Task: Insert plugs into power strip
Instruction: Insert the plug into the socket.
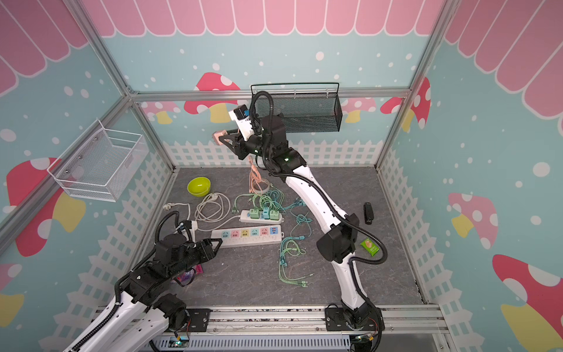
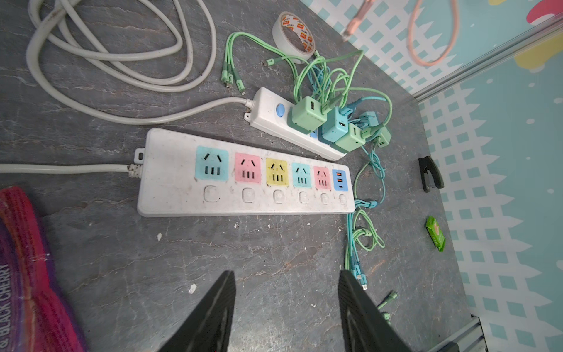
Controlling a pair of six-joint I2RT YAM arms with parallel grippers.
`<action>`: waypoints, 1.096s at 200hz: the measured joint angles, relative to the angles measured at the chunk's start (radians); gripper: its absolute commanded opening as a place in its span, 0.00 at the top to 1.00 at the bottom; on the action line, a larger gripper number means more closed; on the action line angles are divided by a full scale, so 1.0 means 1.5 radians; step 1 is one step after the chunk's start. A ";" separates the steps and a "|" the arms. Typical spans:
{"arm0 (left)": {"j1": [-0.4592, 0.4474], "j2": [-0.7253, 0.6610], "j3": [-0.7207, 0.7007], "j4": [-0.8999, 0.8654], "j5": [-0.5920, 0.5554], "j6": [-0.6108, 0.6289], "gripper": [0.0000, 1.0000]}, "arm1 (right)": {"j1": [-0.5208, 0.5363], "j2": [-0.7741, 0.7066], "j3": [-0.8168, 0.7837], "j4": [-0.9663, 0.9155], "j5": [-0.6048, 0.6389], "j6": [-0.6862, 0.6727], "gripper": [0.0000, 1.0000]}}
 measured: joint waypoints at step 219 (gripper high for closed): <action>0.130 0.095 -0.034 0.013 0.000 -0.027 0.53 | 0.062 0.107 -0.139 -0.211 0.022 -0.107 0.97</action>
